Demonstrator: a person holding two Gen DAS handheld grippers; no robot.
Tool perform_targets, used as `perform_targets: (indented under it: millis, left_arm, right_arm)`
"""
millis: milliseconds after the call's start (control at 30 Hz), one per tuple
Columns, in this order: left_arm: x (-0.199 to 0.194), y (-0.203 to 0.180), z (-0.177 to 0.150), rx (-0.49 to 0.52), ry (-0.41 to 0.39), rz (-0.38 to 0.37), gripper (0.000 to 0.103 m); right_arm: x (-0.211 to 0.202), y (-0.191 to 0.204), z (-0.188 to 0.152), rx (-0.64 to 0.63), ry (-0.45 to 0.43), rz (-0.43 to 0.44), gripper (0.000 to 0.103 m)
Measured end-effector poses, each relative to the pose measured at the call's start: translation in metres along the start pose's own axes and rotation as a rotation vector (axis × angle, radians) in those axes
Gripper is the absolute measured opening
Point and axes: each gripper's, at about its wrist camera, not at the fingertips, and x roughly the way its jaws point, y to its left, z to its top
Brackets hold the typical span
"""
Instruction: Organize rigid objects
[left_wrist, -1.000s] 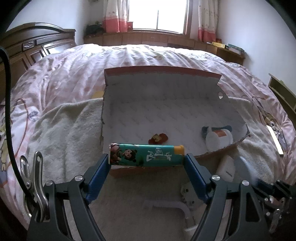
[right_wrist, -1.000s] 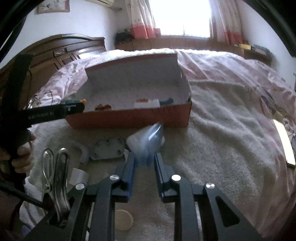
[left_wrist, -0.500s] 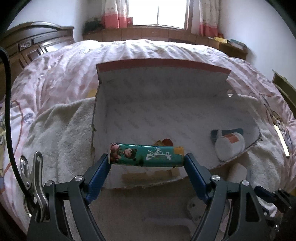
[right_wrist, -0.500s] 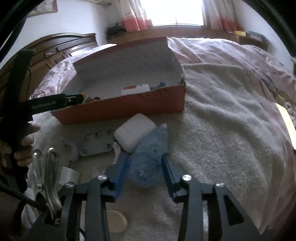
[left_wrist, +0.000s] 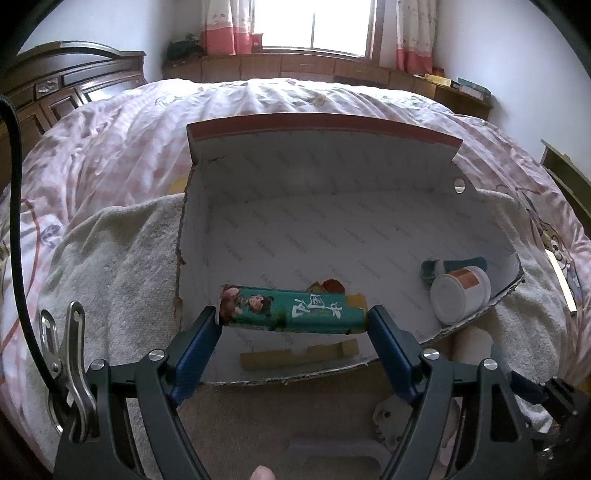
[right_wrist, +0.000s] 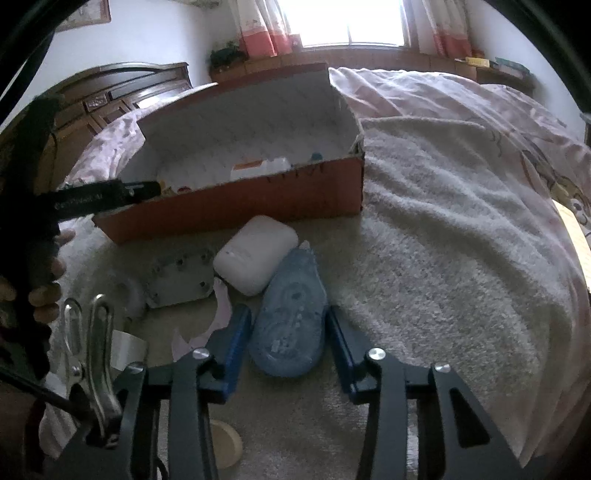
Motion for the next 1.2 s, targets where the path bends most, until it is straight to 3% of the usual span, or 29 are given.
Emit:
perform_targets:
  millis: [400, 433, 567, 767, 800, 867, 967, 1033, 1200]
  left_arm:
    - [0.004, 0.002, 0.001, 0.005, 0.001, -0.012, 0.082]
    - [0.005, 0.002, 0.001, 0.008, 0.002, -0.009, 0.082]
    - [0.006, 0.001, 0.001, 0.011, 0.000, -0.003, 0.082]
    - [0.006, 0.001, 0.001, 0.010, 0.000, -0.001, 0.082]
    - [0.006, 0.001, 0.001, 0.008, 0.002, 0.000, 0.082]
    - [0.003, 0.000, 0.000, 0.006, 0.000, 0.000, 0.082]
    - [-0.004, -0.001, -0.001, 0.022, -0.016, 0.017, 0.082]
    - [-0.008, 0.000, -0.001, 0.026, -0.028, 0.026, 0.082]
    - [-0.019, 0.007, -0.003, -0.018, -0.035, -0.002, 0.082]
  right_arm:
    - [-0.024, -0.001, 0.036, 0.012, -0.111, 0.032, 0.041]
    - [-0.025, 0.000, 0.041, 0.006, -0.121, 0.036, 0.018]
    - [-0.025, 0.004, 0.056, -0.012, -0.129, 0.039, 0.016]
    - [-0.010, 0.005, 0.043, -0.037, -0.038, 0.044, 0.017]
    - [-0.008, 0.004, 0.038, -0.030, -0.029, 0.048, 0.018]
    - [-0.006, 0.001, 0.030, -0.021, -0.009, 0.056, 0.036]
    - [-0.010, -0.004, 0.021, -0.009, -0.004, 0.085, 0.054]
    - [-0.013, -0.006, 0.016, -0.023, 0.018, 0.109, 0.059]
    - [-0.016, 0.001, 0.004, -0.141, 0.114, 0.146, 0.060]
